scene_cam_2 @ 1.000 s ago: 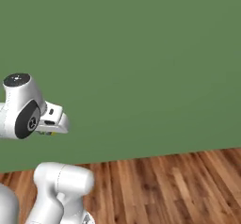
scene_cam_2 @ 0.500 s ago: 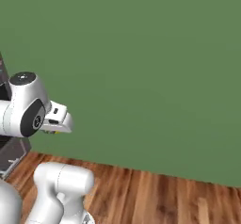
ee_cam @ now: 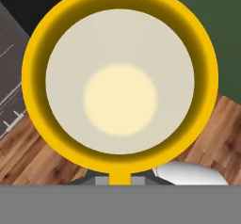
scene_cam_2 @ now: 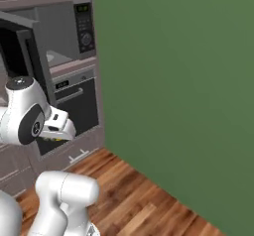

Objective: Pick the mug from the counter and place it inside the microwave. Then close the microwave.

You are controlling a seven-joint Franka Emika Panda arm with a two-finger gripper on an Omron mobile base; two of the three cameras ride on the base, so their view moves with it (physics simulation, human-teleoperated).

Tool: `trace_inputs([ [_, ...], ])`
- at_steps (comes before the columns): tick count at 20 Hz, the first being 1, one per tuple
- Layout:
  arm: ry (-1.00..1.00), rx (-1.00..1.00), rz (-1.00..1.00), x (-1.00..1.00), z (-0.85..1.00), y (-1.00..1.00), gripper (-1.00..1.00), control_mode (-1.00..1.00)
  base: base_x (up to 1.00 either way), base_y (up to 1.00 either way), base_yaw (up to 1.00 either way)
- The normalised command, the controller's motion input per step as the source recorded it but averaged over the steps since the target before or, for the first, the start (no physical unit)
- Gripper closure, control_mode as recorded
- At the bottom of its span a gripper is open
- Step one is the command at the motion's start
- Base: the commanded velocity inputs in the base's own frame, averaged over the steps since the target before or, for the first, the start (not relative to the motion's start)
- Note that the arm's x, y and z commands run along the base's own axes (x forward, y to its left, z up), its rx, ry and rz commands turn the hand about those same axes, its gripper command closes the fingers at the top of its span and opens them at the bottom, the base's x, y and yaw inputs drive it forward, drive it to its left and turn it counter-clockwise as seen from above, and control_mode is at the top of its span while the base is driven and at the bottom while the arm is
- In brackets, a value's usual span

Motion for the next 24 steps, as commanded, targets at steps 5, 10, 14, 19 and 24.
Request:
trace_inputs([
  [5,0.0,0.0,0.0,0.0,0.0,0.0,1.0,1.0,0.31,-1.0,0.24],
  [10,0.0,0.0,0.0,0.0,0.0,0.0,1.0,1.0,0.37,-0.84,0.07],
  [14,0.0,0.0,0.0,0.0,0.0,0.0,1.0,1.0,0.64,-0.12,0.22],
  [19,0.0,0.0,0.0,0.0,0.0,0.0,1.0,1.0,0.58,-0.15,0.49],
  [24,0.0,0.0,0.0,0.0,0.0,0.0,1.0,1.0,0.43,-0.65,0.6],
])
